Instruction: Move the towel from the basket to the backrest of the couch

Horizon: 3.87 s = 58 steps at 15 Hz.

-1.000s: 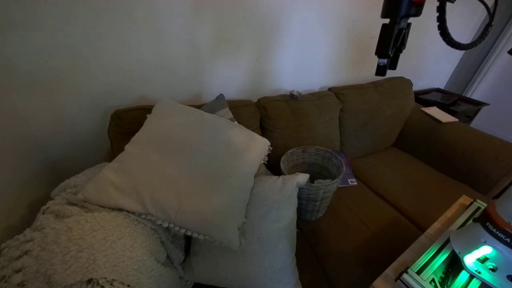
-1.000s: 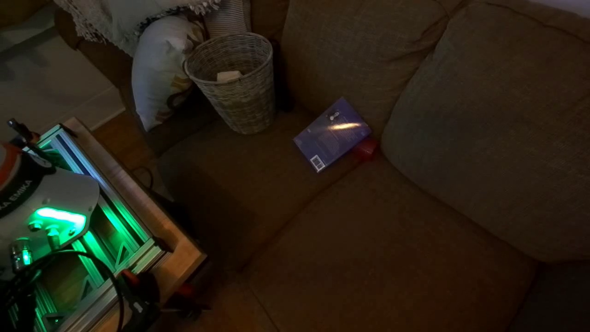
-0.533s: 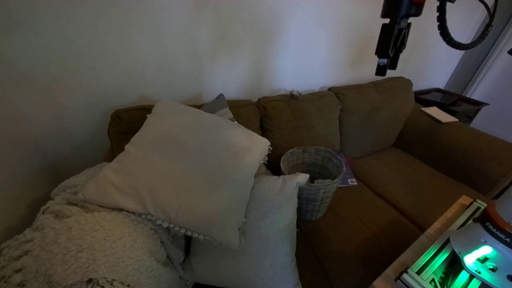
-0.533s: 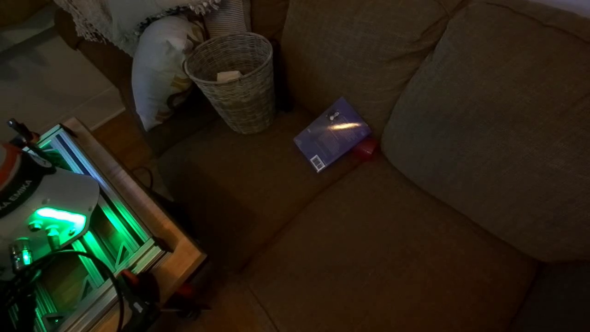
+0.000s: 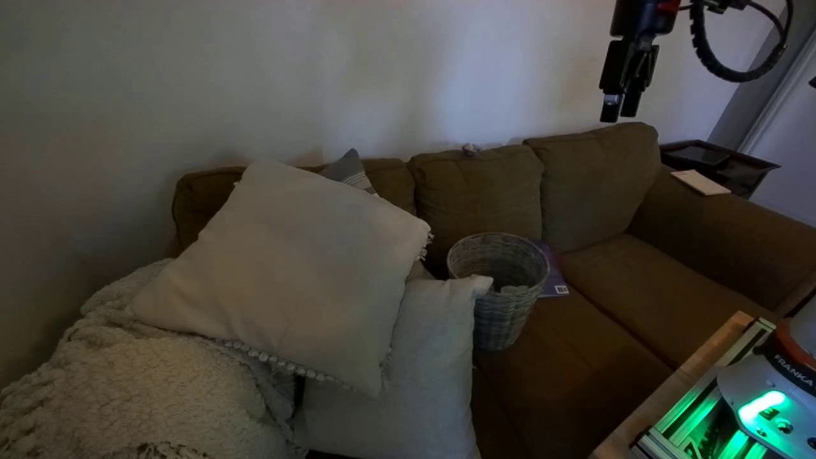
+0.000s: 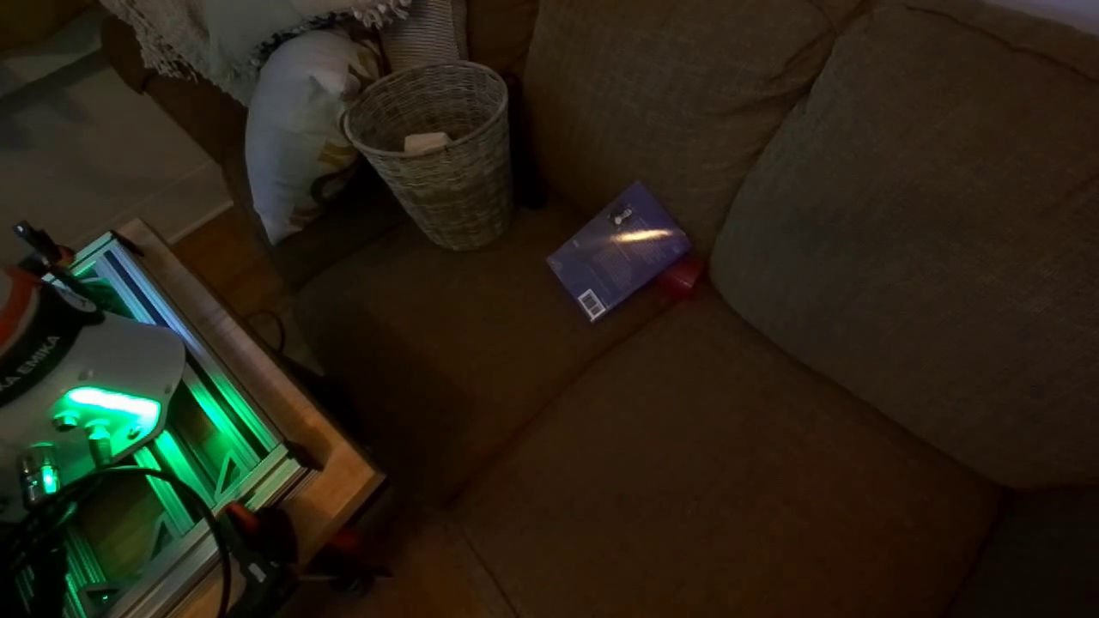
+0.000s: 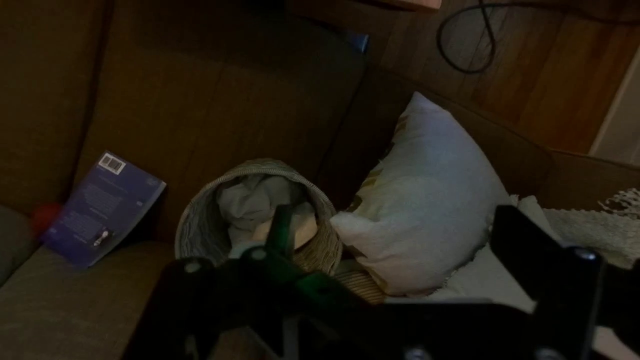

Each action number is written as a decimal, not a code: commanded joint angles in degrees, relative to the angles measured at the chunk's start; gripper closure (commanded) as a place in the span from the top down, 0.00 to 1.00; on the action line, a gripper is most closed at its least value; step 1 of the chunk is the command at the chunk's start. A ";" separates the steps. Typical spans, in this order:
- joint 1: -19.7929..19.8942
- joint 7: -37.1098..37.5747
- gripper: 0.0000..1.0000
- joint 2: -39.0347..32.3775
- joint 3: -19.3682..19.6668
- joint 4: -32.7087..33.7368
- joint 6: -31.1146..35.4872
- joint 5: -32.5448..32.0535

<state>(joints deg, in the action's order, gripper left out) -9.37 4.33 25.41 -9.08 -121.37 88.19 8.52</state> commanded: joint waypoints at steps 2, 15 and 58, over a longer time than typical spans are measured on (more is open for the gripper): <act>4.01 -7.90 1.00 -1.71 8.12 -3.96 0.81 2.67; 6.68 -18.48 1.00 -24.43 7.76 5.60 0.47 -6.76; 2.04 -4.57 1.00 -76.68 3.36 11.12 72.35 -8.38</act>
<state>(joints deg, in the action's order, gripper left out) -9.55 -0.29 -49.82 -4.71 -108.98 158.18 -1.14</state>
